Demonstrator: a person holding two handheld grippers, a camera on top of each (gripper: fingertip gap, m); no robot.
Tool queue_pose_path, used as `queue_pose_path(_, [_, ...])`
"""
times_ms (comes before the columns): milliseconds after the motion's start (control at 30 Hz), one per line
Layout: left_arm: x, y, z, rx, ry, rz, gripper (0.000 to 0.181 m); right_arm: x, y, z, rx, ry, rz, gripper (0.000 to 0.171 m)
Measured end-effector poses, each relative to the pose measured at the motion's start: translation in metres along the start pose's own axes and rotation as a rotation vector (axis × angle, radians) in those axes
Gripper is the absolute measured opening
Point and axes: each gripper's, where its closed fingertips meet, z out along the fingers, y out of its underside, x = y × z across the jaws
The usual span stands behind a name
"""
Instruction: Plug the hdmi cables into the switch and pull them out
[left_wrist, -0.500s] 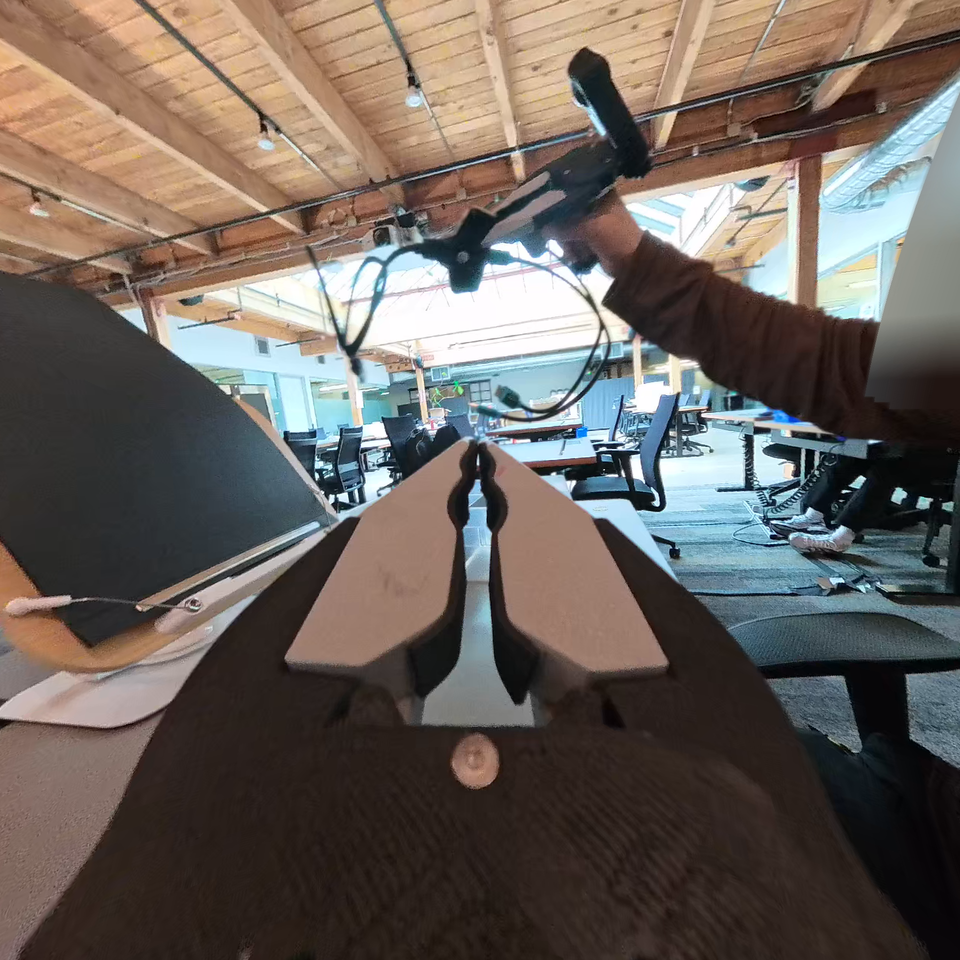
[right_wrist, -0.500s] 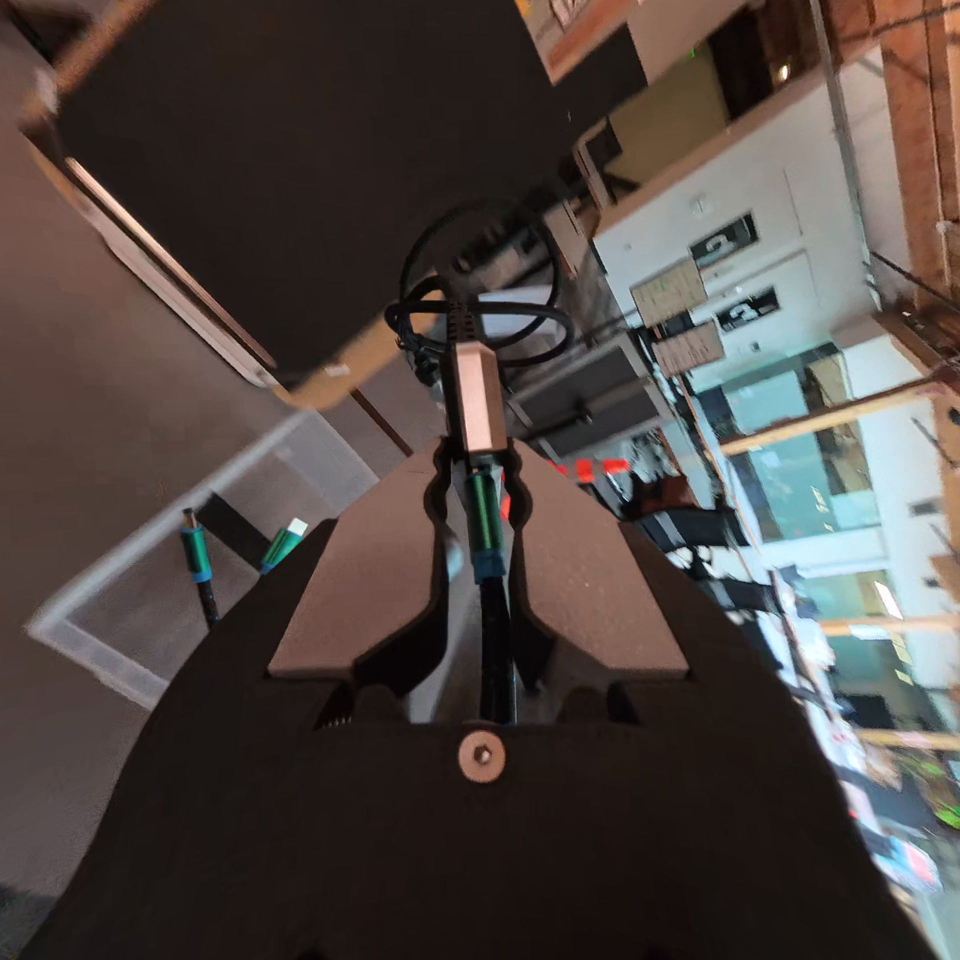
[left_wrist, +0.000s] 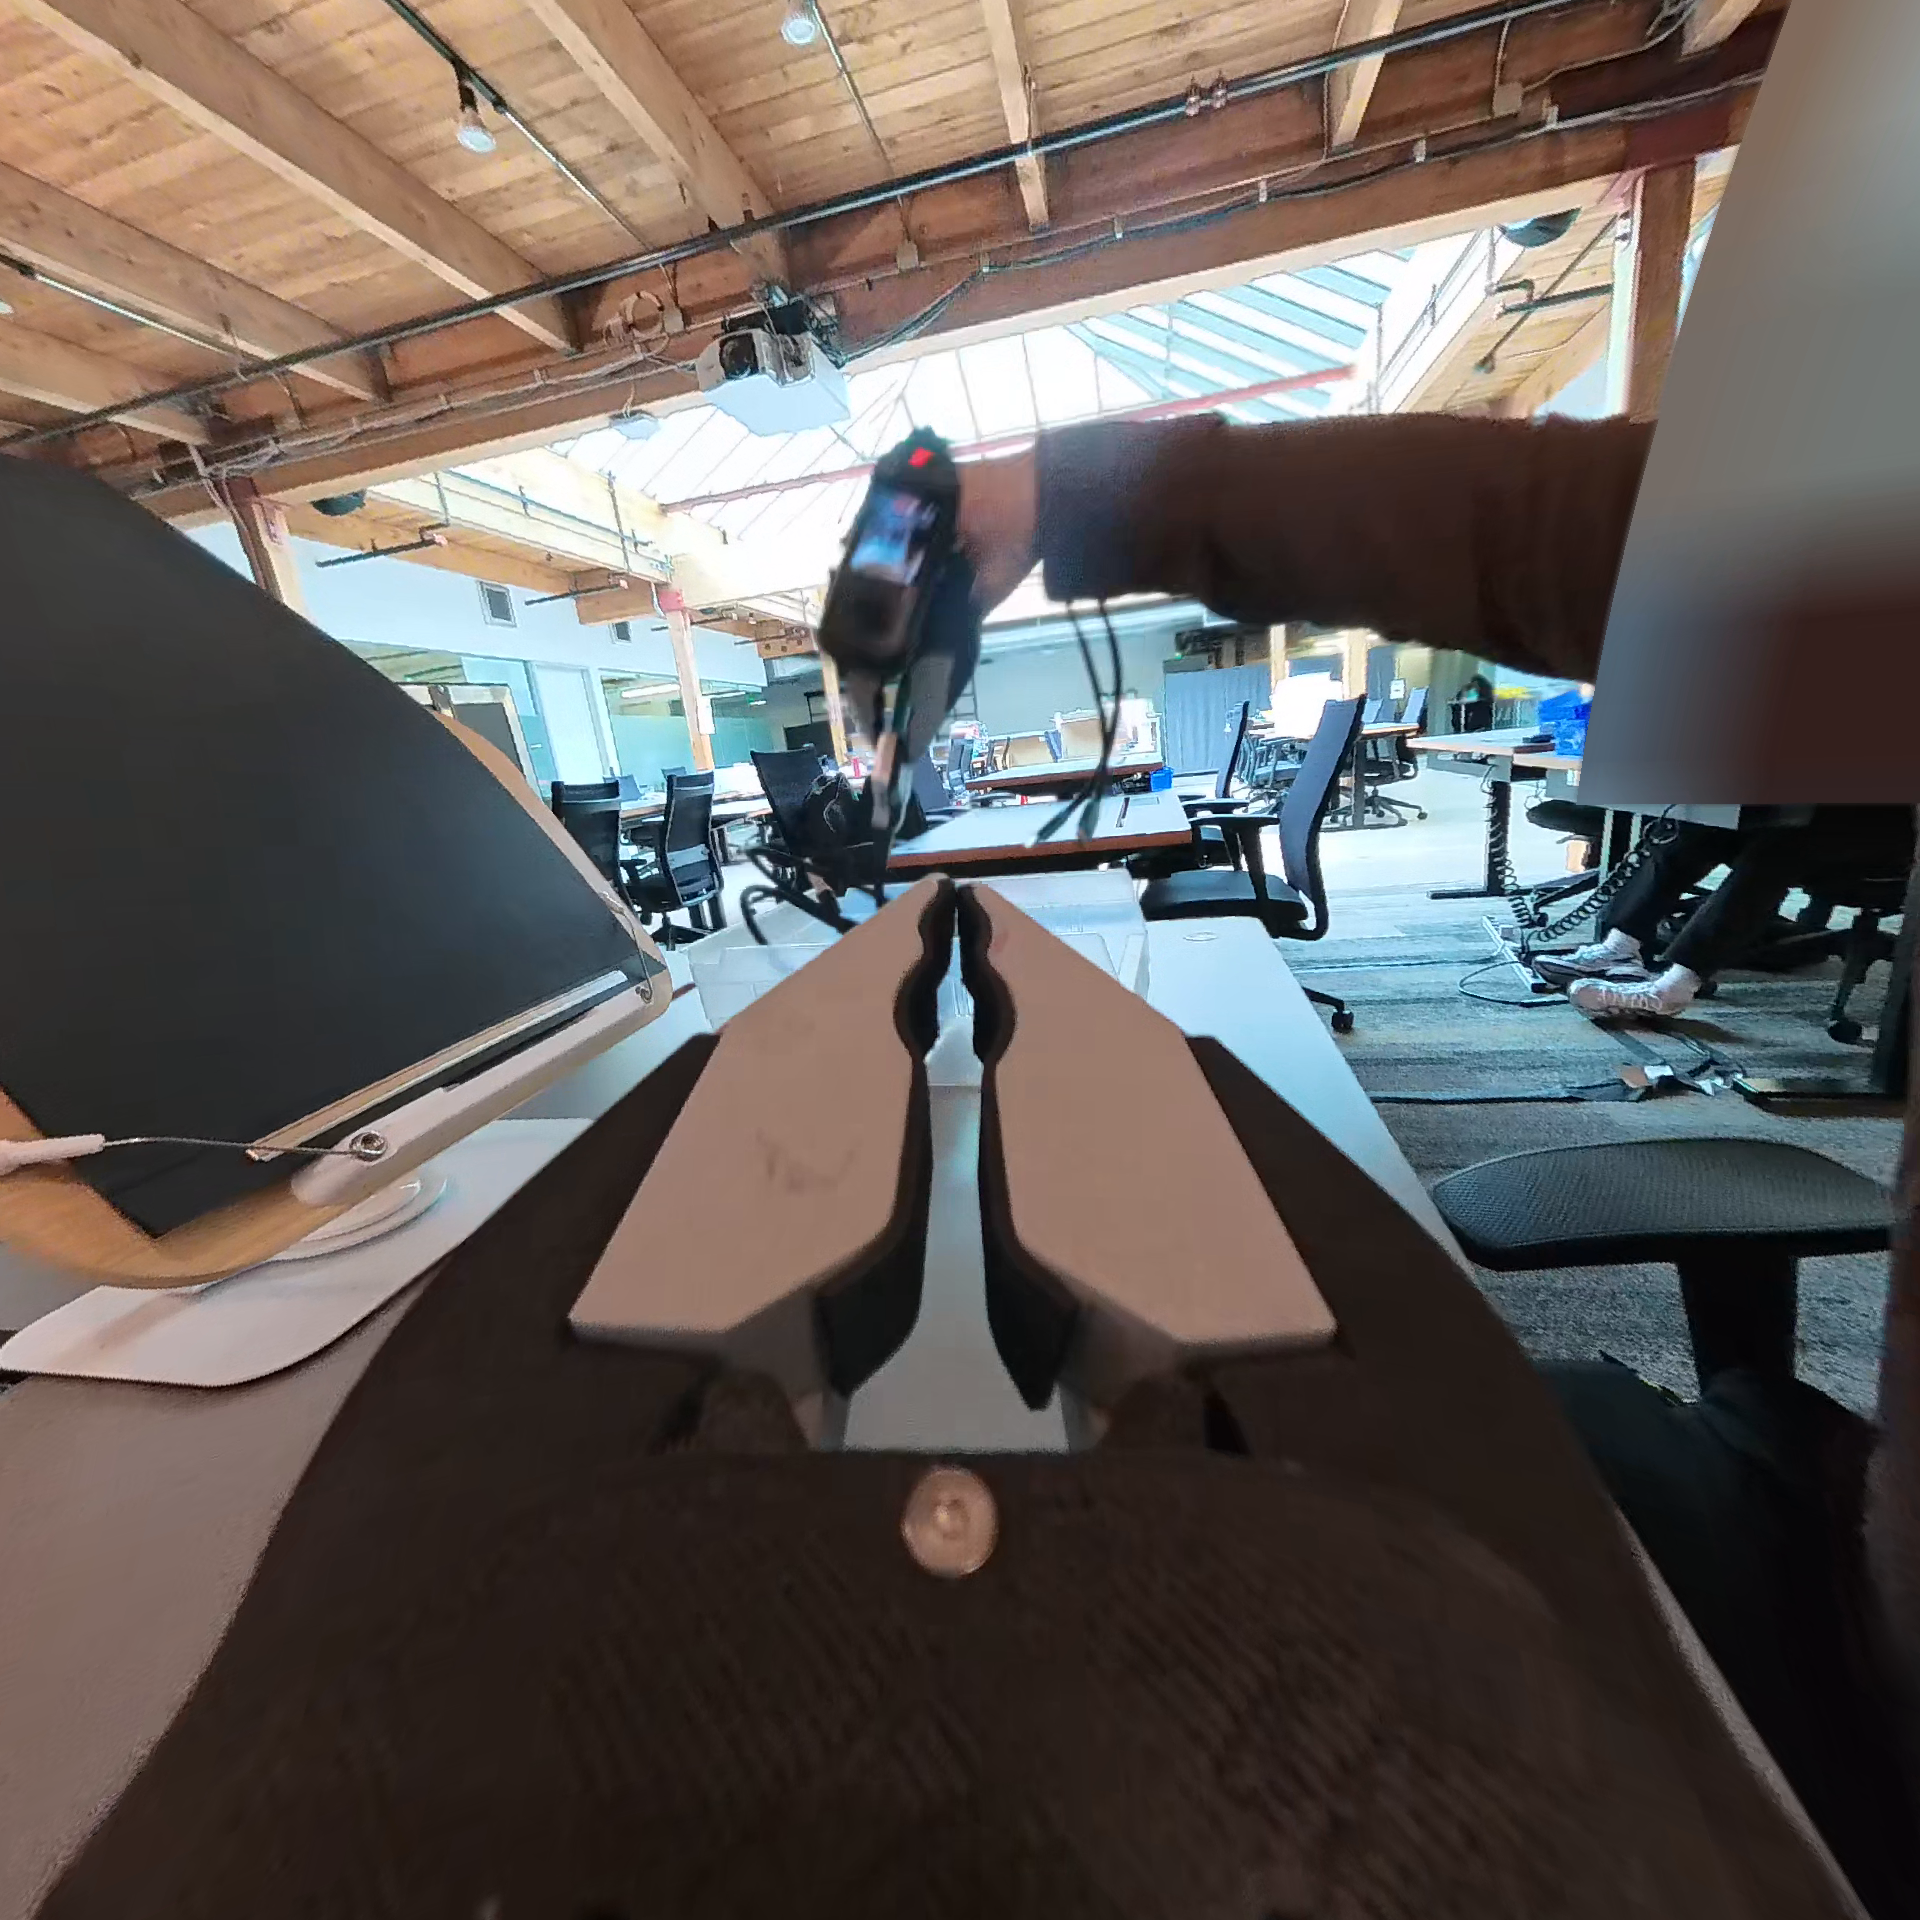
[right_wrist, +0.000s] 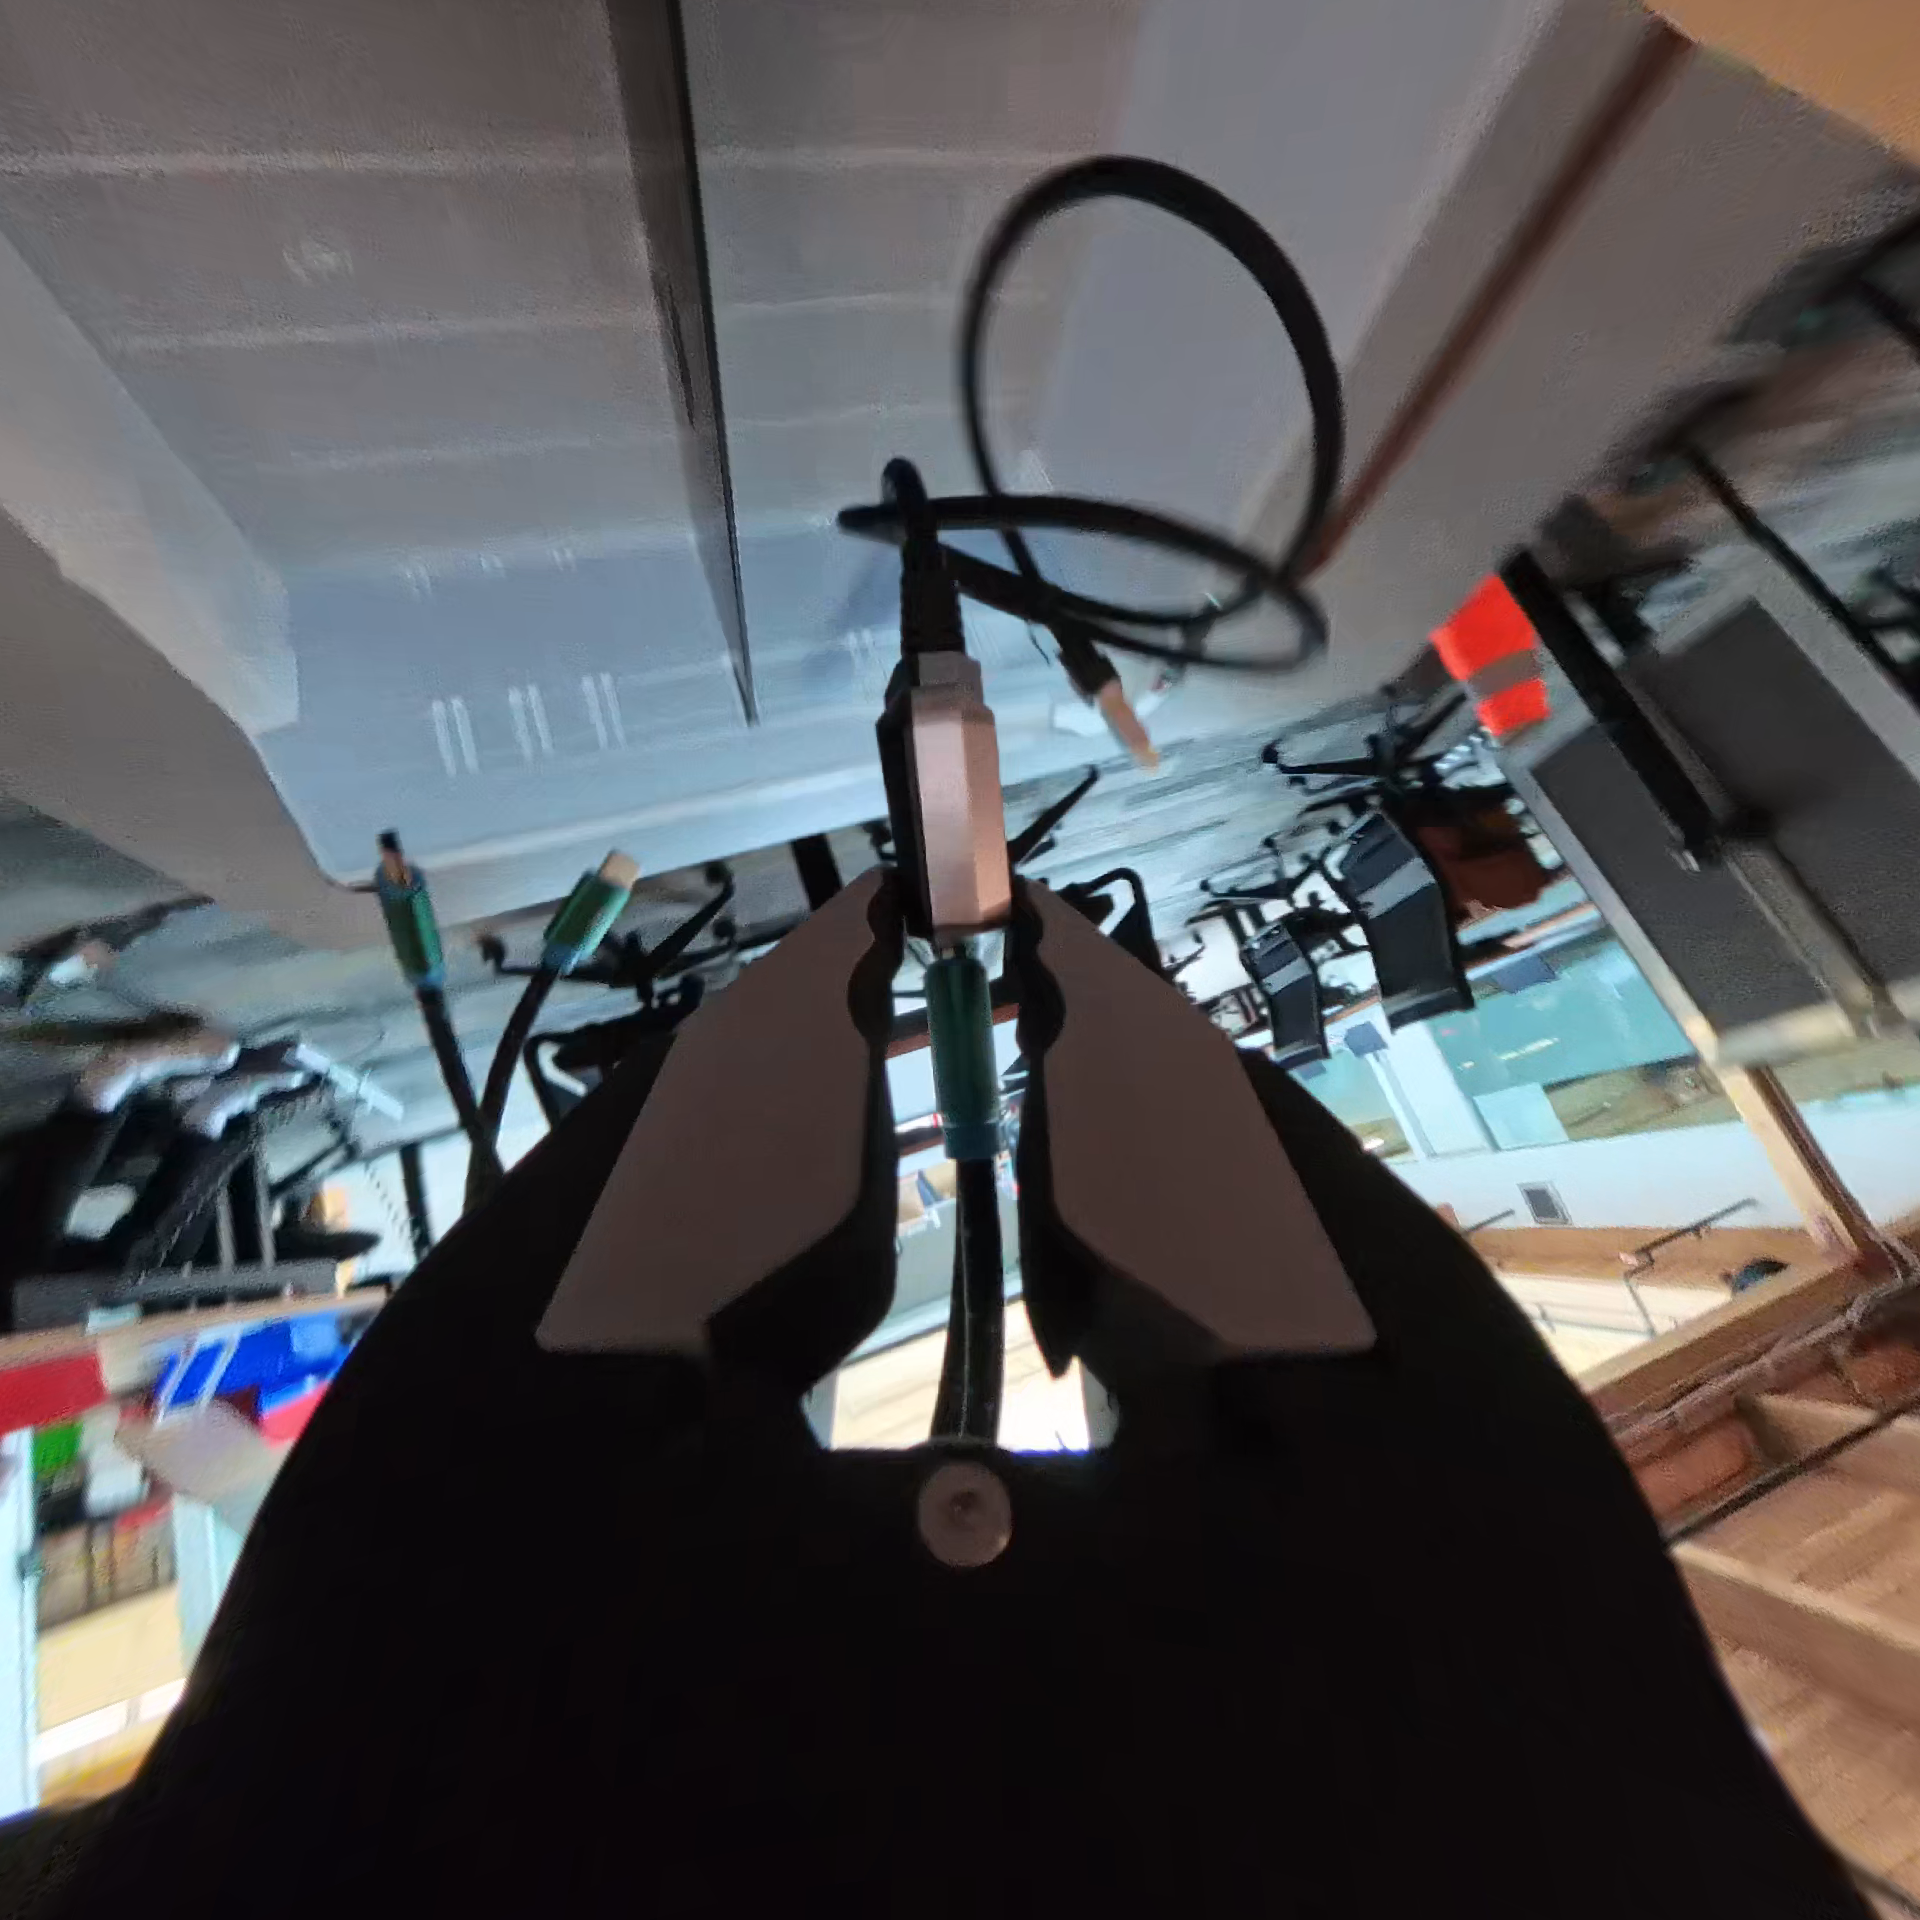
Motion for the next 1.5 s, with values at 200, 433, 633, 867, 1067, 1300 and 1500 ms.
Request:
queue_pose_path(200, [0.000, 0.012, 0.004, -0.050, 0.010, -0.008, 0.000, 0.020, -0.102, 0.075, 0.046, -0.235, 0.002, 0.016])
queue_pose_path(433, [0.004, 0.026, 0.009, -0.102, 0.039, -0.028, 0.000, 0.020, -0.117, 0.099, -0.036, -0.458, 0.147, 0.022])
queue_pose_path(633, [0.007, 0.030, 0.013, -0.115, 0.055, -0.027, 0.000, 0.055, -0.113, 0.003, 0.425, -0.332, 0.388, 0.057])
queue_pose_path(867, [0.010, 0.027, 0.013, -0.109, 0.058, -0.045, 0.000, -0.001, -0.036, -0.076, 0.870, -0.329, 0.695, 0.084])
queue_pose_path(1067, [0.025, 0.038, 0.018, -0.154, 0.106, -0.034, 0.000, -0.103, -0.035, -0.076, 1.119, -0.653, 0.755, 0.100])
queue_pose_path(1300, [0.033, 0.058, 0.023, -0.235, 0.135, -0.022, 0.000, -0.160, -0.100, -0.059, 1.131, -0.910, 0.622, 0.093])
queue_pose_path(1500, [0.027, 0.061, 0.020, -0.242, 0.120, -0.038, 0.000, -0.175, -0.108, -0.065, 1.034, -0.957, 0.501, 0.002])
